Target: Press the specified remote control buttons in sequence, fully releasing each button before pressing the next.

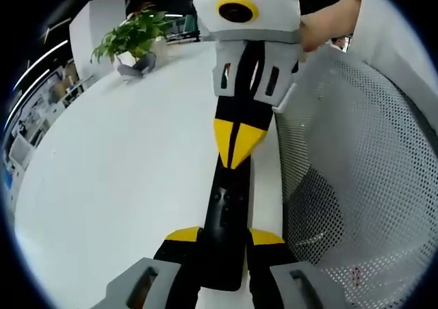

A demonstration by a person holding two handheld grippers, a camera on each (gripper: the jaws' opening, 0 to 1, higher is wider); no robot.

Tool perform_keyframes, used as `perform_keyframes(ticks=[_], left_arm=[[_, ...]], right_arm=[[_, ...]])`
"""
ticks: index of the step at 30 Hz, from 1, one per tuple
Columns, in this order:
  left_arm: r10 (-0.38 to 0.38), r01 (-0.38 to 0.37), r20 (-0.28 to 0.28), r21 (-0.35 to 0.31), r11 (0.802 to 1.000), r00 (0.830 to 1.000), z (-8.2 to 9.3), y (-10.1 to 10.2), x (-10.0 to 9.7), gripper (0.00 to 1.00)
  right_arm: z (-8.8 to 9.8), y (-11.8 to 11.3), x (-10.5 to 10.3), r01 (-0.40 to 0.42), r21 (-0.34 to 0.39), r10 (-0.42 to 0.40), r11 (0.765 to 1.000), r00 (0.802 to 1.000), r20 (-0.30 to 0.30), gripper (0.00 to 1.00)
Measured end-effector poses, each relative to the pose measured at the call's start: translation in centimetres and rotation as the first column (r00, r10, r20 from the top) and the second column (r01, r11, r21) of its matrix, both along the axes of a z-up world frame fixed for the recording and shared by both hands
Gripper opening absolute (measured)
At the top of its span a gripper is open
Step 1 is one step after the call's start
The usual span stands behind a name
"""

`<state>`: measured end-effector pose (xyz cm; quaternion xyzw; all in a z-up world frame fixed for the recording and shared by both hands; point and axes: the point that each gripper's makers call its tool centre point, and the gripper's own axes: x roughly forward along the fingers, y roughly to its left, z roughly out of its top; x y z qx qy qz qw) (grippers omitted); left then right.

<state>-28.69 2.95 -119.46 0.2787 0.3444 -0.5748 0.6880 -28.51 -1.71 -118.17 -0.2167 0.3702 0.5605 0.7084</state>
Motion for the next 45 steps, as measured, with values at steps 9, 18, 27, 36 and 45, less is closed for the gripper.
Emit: perform_keyframes(ticks=[9, 18, 27, 36, 45], left_arm=[[0.001, -0.001, 0.0, 0.001, 1.0, 1.0, 0.0, 0.0, 0.0, 0.24], [0.001, -0.001, -0.001, 0.0, 1.0, 1.0, 0.0, 0.0, 0.0, 0.24], [0.0, 0.0, 0.0, -0.001, 1.0, 1.0, 0.0, 0.0, 0.0, 0.24], [0.005, -0.005, 0.001, -0.003, 1.0, 1.0, 0.1, 0.0, 0.0, 0.24], [0.006, -0.006, 0.001, -0.004, 1.0, 1.0, 0.1, 0.0, 0.0, 0.24]], right_arm=[[0.2, 1.0, -0.2, -0.003, 0.043, 0.002, 0.999, 1.0, 0.01, 0.0], [-0.1, 1.5, -0.5, -0.181, -0.118, 0.188, 0.976, 0.981, 0.056, 0.0], [0.0, 1.4, -0.2, -0.086, -0.043, 0.086, 0.995, 0.996, 0.004, 0.0], [0.4, 1.7, -0.5, 0.002, 0.091, -0.003, 0.996, 1.0, 0.002, 0.0], [0.1, 2.1, -0.4, -0.12, -0.073, 0.126, 0.99, 0.988, 0.084, 0.0]])
